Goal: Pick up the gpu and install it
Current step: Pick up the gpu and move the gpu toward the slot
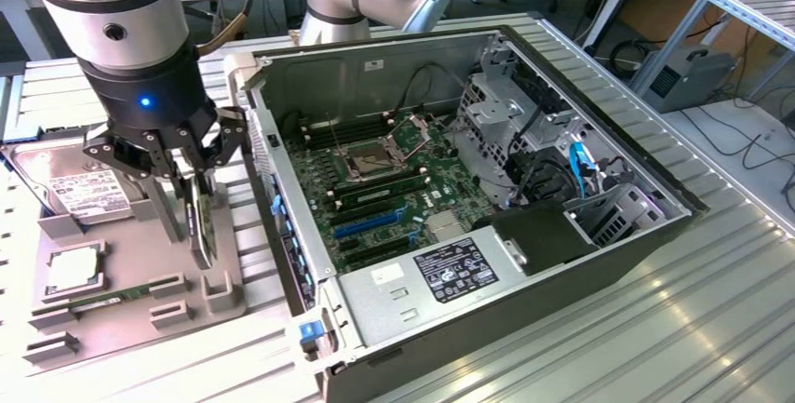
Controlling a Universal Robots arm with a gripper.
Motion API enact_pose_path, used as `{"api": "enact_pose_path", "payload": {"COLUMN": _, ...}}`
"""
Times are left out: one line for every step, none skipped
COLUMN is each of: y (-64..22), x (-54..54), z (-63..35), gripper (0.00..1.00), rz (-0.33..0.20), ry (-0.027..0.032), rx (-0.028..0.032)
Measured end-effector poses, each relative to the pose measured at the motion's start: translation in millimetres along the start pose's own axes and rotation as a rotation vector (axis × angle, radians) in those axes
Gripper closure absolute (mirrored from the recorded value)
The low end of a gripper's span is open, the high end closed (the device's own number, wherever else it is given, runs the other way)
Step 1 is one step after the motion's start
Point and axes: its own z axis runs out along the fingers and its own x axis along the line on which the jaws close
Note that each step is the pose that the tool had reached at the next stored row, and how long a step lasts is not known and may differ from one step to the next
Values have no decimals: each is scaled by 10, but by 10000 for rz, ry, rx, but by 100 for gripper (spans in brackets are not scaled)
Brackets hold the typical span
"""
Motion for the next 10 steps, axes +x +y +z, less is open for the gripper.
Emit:
{"api": "enact_pose_path", "payload": {"y": 0, "x": 0, "z": -3, "gripper": 73, "rz": 0, "ry": 0, "rx": 0}}
{"api": "enact_pose_path", "payload": {"y": 0, "x": 0, "z": -7, "gripper": 73, "rz": 0, "ry": 1, "rx": 1}}
{"api": "enact_pose_path", "payload": {"y": 1, "x": -1, "z": -23, "gripper": 73, "rz": 0, "ry": 1, "rx": 1}}
{"api": "enact_pose_path", "payload": {"y": 2, "x": -1, "z": -43, "gripper": 73, "rz": 0, "ry": 1, "rx": 1}}
{"api": "enact_pose_path", "payload": {"y": 2, "x": -1, "z": -54, "gripper": 73, "rz": 0, "ry": 1, "rx": 1}}
{"api": "enact_pose_path", "payload": {"y": 3, "x": -2, "z": -73, "gripper": 73, "rz": 0, "ry": 1, "rx": 2}}
{"api": "enact_pose_path", "payload": {"y": 4, "x": -2, "z": -101, "gripper": 73, "rz": 0, "ry": 1, "rx": 1}}
{"api": "enact_pose_path", "payload": {"y": 6, "x": -3, "z": -132, "gripper": 73, "rz": 0, "ry": 0, "rx": 1}}
{"api": "enact_pose_path", "payload": {"y": 7, "x": -4, "z": -176, "gripper": 73, "rz": 0, "ry": 1, "rx": 1}}
{"api": "enact_pose_path", "payload": {"y": 9, "x": -5, "z": -207, "gripper": 73, "rz": 0, "ry": 1, "rx": 1}}
